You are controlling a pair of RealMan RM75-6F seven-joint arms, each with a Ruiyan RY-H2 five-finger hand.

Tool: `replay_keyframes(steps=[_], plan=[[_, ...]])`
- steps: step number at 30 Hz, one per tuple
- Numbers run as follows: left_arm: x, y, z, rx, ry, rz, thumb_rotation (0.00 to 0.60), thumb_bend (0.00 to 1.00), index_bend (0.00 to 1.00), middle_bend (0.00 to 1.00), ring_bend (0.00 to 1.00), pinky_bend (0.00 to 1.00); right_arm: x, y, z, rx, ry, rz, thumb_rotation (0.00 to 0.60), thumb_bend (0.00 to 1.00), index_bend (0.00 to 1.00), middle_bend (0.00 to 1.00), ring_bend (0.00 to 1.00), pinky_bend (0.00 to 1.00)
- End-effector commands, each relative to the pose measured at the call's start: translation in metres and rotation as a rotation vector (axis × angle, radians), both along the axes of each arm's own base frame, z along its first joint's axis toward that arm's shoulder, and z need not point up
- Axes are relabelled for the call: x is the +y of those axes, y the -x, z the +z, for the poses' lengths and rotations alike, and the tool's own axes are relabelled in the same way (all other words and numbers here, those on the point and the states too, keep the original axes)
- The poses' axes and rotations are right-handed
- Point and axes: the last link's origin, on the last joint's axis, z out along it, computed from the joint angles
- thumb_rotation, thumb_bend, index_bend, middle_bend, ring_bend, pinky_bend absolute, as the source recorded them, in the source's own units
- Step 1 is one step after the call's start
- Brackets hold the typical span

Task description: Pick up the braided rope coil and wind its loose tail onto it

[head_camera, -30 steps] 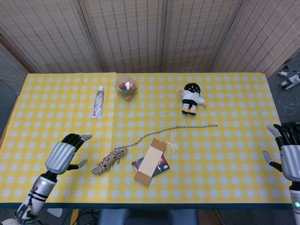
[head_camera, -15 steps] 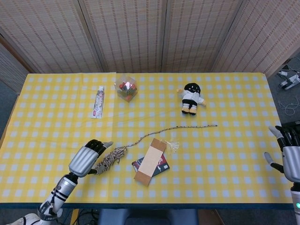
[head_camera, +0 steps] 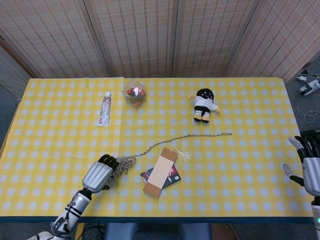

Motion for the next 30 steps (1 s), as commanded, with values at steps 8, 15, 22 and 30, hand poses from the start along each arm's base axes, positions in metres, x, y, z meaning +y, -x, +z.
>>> replay_keyframes(steps=[8, 15, 22, 30], plan=[[0.006, 0.009, -0.014, 0.081, -0.053, 0.053, 0.600, 0.23, 0.13, 0.23, 0.22, 0.13, 0.003, 0.003, 0.002, -0.006, 0.003, -0.010, 0.600, 0.24, 0.16, 0.16, 0.08, 0.20], [0.020, 0.021, -0.009, 0.132, -0.112, 0.110, 0.600, 0.23, 0.13, 0.23, 0.22, 0.12, 0.003, 0.004, 0.003, -0.007, 0.004, -0.012, 0.600, 0.24, 0.16, 0.16, 0.08, 0.20], [0.035, 0.029, 0.002, 0.143, -0.153, 0.161, 0.600, 0.23, 0.14, 0.23, 0.22, 0.10, 0.003, 0.004, 0.003, -0.011, 0.006, -0.013, 0.600, 0.24, 0.16, 0.16, 0.08, 0.20], [0.033, 0.025, 0.001, 0.176, -0.114, 0.152, 0.600, 0.23, 0.30, 0.23, 0.22, 0.10, 0.005, 0.007, 0.002, -0.017, 0.006, -0.018, 0.600, 0.24, 0.16, 0.16, 0.08, 0.20]])
